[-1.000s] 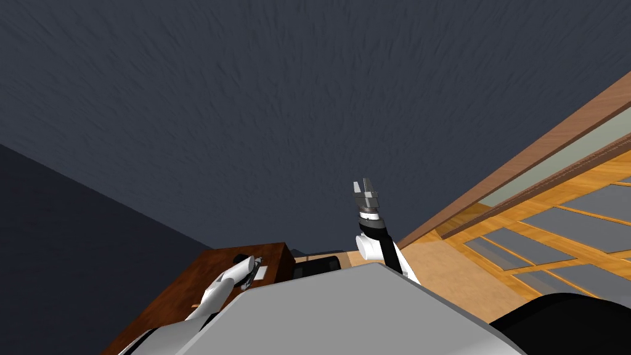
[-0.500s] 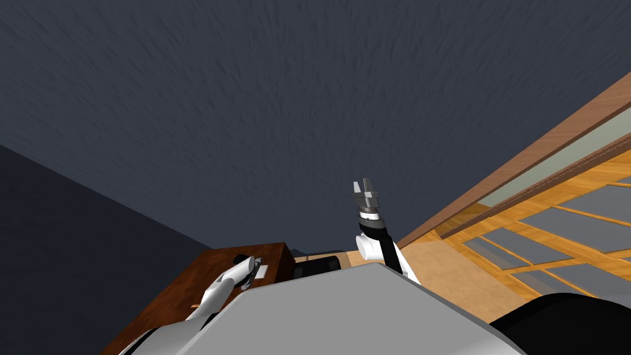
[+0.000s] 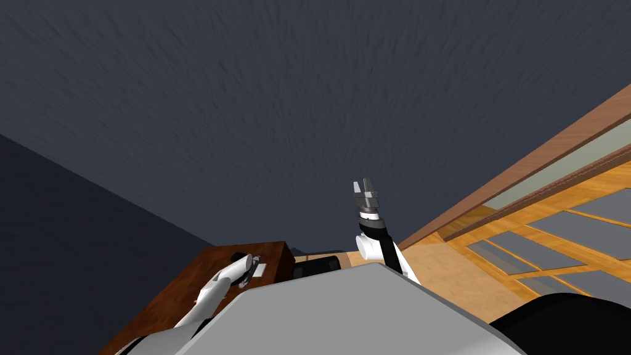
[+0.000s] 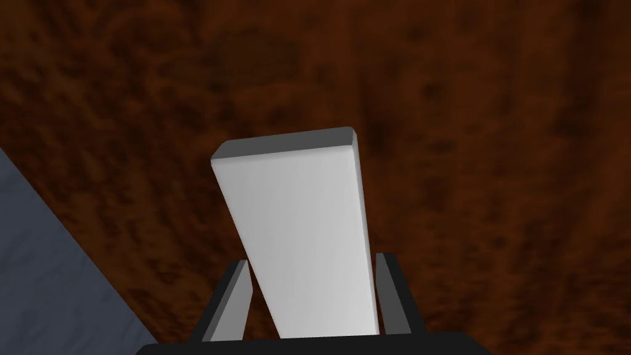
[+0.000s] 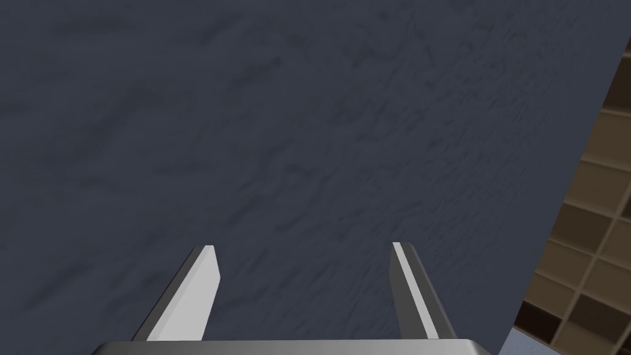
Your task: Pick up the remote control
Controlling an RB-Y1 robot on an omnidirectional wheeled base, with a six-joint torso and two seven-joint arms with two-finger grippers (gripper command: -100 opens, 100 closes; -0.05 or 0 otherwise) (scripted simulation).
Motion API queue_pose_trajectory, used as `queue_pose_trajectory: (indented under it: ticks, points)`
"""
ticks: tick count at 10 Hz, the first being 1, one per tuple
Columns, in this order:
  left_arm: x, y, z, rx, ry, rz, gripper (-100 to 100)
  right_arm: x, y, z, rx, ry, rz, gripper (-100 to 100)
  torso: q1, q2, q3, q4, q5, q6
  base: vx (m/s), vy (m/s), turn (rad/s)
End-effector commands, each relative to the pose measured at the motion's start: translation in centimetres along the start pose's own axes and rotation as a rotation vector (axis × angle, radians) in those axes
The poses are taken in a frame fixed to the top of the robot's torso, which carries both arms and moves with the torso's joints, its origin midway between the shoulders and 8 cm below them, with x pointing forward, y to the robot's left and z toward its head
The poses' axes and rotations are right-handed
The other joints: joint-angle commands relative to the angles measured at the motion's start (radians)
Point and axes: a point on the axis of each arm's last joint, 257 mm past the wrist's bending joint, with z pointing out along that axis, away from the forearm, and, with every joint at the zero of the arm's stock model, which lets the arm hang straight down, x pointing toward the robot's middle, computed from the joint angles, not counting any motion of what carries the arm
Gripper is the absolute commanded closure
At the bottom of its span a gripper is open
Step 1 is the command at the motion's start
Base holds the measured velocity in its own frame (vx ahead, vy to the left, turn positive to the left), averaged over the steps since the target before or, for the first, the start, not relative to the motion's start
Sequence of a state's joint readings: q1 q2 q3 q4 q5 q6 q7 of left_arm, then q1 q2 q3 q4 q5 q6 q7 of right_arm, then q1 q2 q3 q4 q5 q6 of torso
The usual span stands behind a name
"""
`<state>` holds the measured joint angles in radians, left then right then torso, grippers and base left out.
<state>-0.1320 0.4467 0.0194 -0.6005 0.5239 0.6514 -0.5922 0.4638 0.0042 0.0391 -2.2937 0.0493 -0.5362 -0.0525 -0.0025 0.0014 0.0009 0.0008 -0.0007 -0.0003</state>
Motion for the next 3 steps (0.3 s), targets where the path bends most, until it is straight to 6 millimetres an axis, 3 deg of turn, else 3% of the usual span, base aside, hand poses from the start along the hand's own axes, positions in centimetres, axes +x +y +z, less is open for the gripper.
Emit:
queue_pose_trajectory:
  ticks: [1,2,3]
  points:
    - [-0.86,-0.3,-0.33,0.001,0.001,0.007,100,0.0,0.0,0.0,0.0,0.0,0.0,0,0.0,0.0,0.0,0.0,0.0,0.0,-0.017,-0.045,0.03]
    - [-0.55,-0.22,-0.18,0.0,0.001,0.003,100,0.0,0.0,0.0,0.0,0.0,0.0,0,-0.001,0.0,0.0,0.0,0.0,0.0,-0.005,-0.021,0.01]
    - [-0.63,-0.25,-0.21,0.0,0.001,0.005,0,0.0,0.0,0.0,0.0,0.0,0.0,0,0.0,-0.001,0.0,0.0,0.0,0.0,0.0,0.0,0.0]
